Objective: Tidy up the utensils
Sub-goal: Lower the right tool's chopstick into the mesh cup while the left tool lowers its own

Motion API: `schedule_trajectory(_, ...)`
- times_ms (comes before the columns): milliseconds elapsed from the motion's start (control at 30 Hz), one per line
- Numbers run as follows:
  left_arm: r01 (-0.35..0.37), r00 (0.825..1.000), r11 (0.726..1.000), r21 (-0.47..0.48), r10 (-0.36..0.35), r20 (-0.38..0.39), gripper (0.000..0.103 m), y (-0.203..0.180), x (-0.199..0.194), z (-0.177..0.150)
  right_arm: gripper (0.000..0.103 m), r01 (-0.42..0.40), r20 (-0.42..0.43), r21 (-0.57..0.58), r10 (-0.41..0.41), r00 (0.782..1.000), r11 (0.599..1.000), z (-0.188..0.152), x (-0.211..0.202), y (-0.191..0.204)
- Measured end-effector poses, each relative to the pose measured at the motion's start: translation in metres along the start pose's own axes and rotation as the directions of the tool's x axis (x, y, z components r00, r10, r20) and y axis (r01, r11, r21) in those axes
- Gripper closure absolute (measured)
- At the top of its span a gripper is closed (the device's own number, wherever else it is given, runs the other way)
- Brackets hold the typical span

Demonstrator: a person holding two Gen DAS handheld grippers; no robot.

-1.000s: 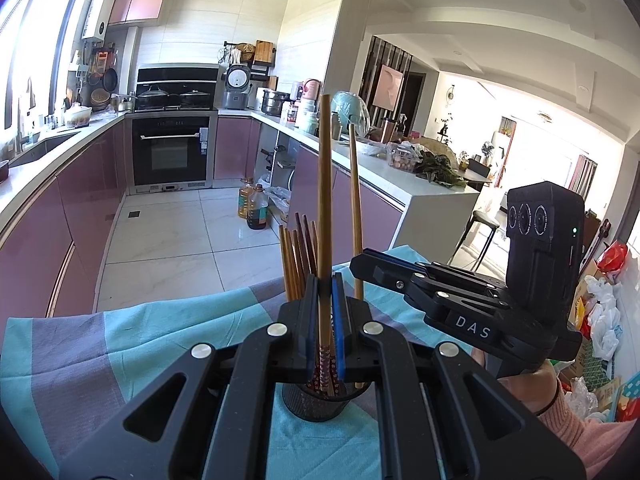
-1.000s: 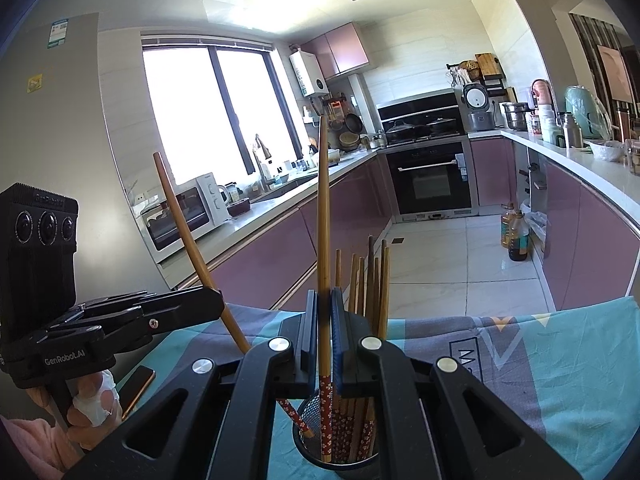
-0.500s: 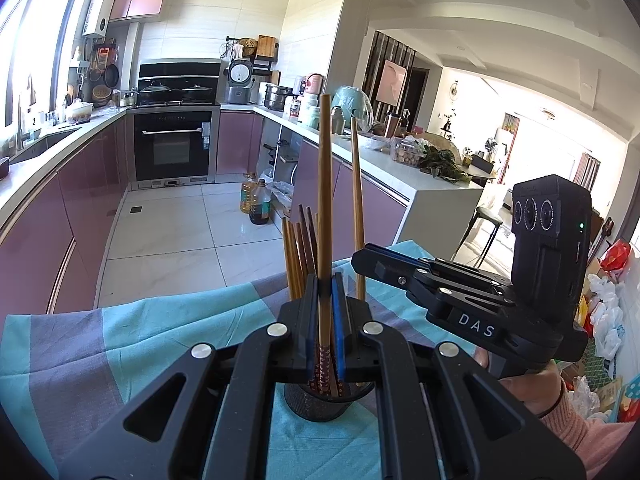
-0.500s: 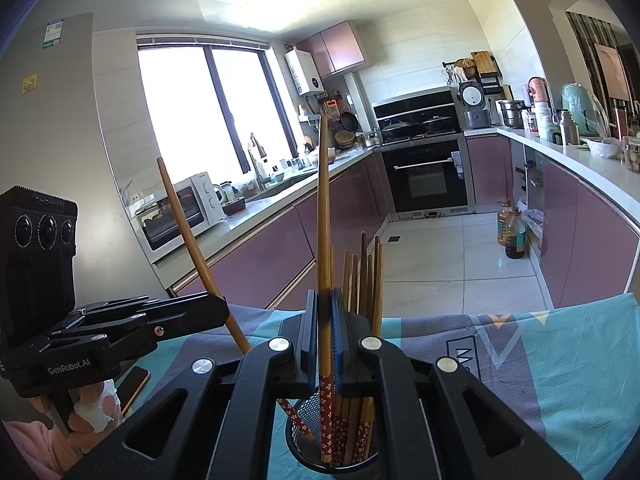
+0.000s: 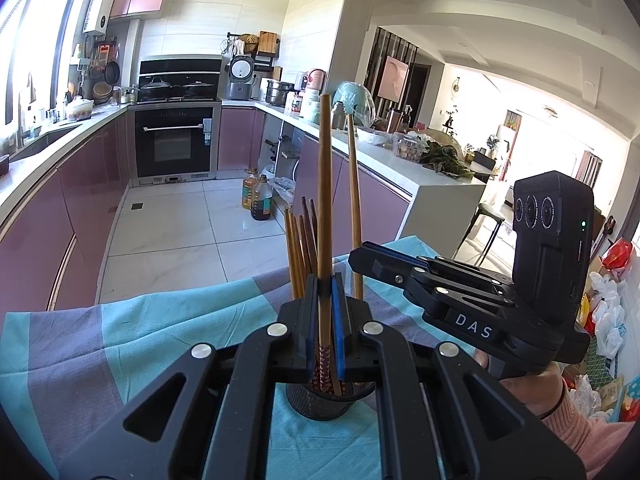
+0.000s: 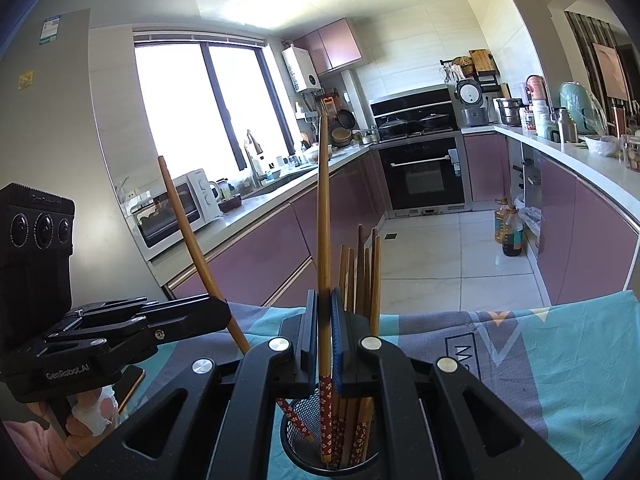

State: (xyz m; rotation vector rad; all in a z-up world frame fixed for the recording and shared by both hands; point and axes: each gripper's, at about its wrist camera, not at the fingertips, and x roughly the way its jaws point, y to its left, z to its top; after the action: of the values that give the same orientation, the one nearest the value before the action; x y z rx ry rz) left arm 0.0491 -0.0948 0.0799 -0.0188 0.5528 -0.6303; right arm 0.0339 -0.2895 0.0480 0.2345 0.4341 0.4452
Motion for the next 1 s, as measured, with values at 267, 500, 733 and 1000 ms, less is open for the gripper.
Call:
schedule_trajectory(267,-0.001,1.0,1.0,0.002,0.001,-0.007,0.096,-0.001,0.002,0.001,0.098,0.004,-0.002,0.001,-0.004,1.0,1.0,-0.001,0.003,-0.001)
schedule_trajectory(500,0.0,1.0,1.0,0.003,0.0,-0.016,0.096,-0.001,0.005,-0.001,0.098,0.011,-0.006,0.007,-0.011,1.0,1.0,-0.007,0.007,-0.002)
schedule_trajectory(733,0.002,1.0,1.0,-0.003,-0.002,-0.03,0.096,0.001,0.01,-0.003,0.098,0.015,-0.016,0.01,-0.015,1.0,1.0,-0.011,0.011,-0.004)
schedule_trajectory(1000,0.002,0.999,1.0,-0.005,-0.002,-0.039,0.096,0.003,0.014,-0.002,0.098,0.018,-0.022,0.015,-0.018,1.0,1.0,-0.013,0.013,-0.005)
